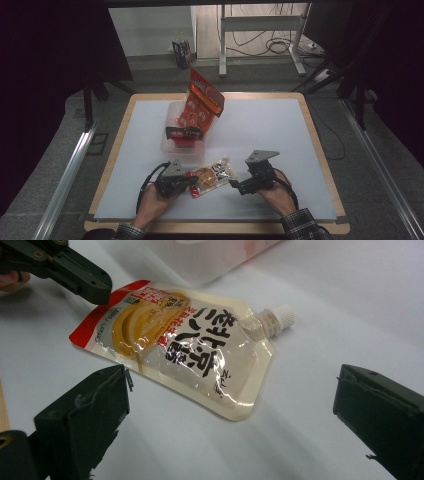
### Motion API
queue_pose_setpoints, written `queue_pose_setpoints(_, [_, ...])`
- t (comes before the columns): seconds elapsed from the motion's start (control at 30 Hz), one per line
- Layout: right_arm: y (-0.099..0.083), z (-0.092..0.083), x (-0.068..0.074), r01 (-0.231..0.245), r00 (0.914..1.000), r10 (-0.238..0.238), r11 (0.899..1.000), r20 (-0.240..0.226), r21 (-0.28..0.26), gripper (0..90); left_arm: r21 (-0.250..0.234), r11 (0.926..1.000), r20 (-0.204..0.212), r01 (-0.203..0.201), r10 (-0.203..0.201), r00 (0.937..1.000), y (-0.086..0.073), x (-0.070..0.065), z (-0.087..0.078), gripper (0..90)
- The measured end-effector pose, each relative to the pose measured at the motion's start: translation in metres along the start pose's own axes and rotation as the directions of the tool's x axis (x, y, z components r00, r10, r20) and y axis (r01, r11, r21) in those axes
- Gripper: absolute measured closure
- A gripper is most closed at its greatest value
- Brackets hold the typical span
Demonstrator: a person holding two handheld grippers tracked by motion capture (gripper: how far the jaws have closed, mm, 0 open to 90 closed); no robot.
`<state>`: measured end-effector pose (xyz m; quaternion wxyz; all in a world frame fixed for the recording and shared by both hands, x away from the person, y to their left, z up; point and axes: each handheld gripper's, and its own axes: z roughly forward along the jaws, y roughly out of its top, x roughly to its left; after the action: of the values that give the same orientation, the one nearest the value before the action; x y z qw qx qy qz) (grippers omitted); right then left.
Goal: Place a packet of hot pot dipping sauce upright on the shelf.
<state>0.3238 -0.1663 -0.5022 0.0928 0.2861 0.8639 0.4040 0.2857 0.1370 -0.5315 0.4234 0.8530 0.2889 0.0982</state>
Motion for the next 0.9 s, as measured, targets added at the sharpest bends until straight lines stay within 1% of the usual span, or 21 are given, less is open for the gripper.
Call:
queue_pose_setpoints(0.03, [0.0, 0.001, 0.0, 0.004, 1.0, -0.004, 1.0, 0.001, 0.005, 1.3, 0.016, 0.9999, -0.014, 0.001, 0.0, 0.9999, -0.002, 0.001, 0.006, 90.0])
queue_pose_setpoints(0.1, [-0.001, 0.001, 0.0, 0.006, 1.0, -0.006, 1.0, 0.003, 0.007, 1.3, 0.009, 0.9999, -0.017, 0.008, -0.008, 0.9998, -0.003, 0.002, 0.008, 90.0])
queue_pose_setpoints(0.13, [-0.001, 0.002, 0.0, 0.006, 1.0, -0.006, 1.0, 0.002, 0.009, 1.3, 0.004, 0.9997, -0.017, 0.024, -0.024, 0.9996, -0.004, 0.002, 0.009, 90.0])
queue_pose_setpoints(0.2, [-0.001, 0.002, 0.0, 0.006, 1.0, -0.006, 1.0, 0.003, 0.012, 1.3, 0.011, 0.9996, -0.024, 0.026, -0.026, 0.9994, -0.005, 0.001, 0.011, 90.0])
queue_pose_setpoints(0.27, [-0.001, 0.003, 0.0, 0.0, 1.0, 0.0, 1.0, 0.002, 0.021, 1.3, 0.021, 0.999, -0.038, 0.039, -0.039, 0.9985, -0.006, -0.001, 0.013, 90.0])
queue_pose_setpoints(0.37, [-0.001, 0.004, 0.0, 0.001, 1.0, -0.001, 1.0, 0.001, 0.029, 1.4, 0.032, 0.9987, -0.045, 0.041, -0.039, 0.9982, -0.006, -0.001, 0.014, 90.0])
queue_pose_setpoints(0.5, [-0.001, 0.006, 0.002, -0.001, 1.0, 0.001, 0.999, -0.005, 0.042, 1.5, 0.046, 0.998, -0.071, 0.045, -0.041, 0.9966, -0.007, -0.004, 0.014, 90.0])
queue_pose_setpoints(0.6, [-0.001, 0.009, 0.004, -0.003, 0.9999, 0.003, 0.998, -0.013, 0.057, 1.5, 0.051, 0.9969, -0.069, 0.06, -0.057, 0.996, -0.008, -0.003, 0.013, 90.0])
queue_pose_setpoints(0.63, [-0.001, 0.011, 0.005, -0.001, 0.9998, 0.003, 0.998, -0.021, 0.069, 1.5, 0.059, 0.9951, -0.059, 0.079, -0.076, 0.9954, -0.008, -0.001, 0.011, 90.0])
queue_pose_setpoints(0.67, [-0.001, 0.011, 0.005, -0.001, 0.9998, 0.003, 0.998, -0.021, 0.069, 1.5, 0.059, 0.9951, -0.059, 0.079, -0.076, 0.9954, -0.008, -0.001, 0.011, 90.0])
queue_pose_setpoints(0.7, [-0.001, 0.012, 0.005, -0.005, 0.9996, 0.007, 0.997, -0.026, 0.076, 1.5, 0.063, 0.9933, -0.049, 0.097, -0.094, 0.9944, -0.009, 0.001, 0.009, 90.0])
queue_pose_setpoints(0.77, [-0.001, 0.012, 0.005, -0.011, 0.9994, 0.014, 0.997, -0.033, 0.079, 1.5, 0.064, 0.9927, -0.045, 0.102, -0.1, 0.994, -0.01, 0.002, 0.008, 90.0])
queue_pose_setpoints(0.8, [-0.001, 0.013, 0.005, -0.018, 0.999, 0.021, 0.997, -0.039, 0.08, 1.5, 0.068, 0.9921, -0.043, 0.105, -0.102, 0.9938, -0.01, 0.003, 0.007, 90.0])
queue_pose_setpoints(0.83, [-0.001, 0.016, 0.005, -0.037, 0.9978, 0.042, 0.995, -0.051, 0.092, 1.6, 0.078, 0.9908, -0.045, 0.111, -0.108, 0.9932, -0.011, 0.003, 0.005, 90.0])
queue_pose_setpoints(0.9, [-0.001, 0.02, 0.004, -0.044, 0.9972, 0.05, 0.993, -0.056, 0.107, 1.6, 0.08, 0.9896, -0.044, 0.119, -0.116, 0.9923, -0.011, 0.004, 0.004, 90.0])
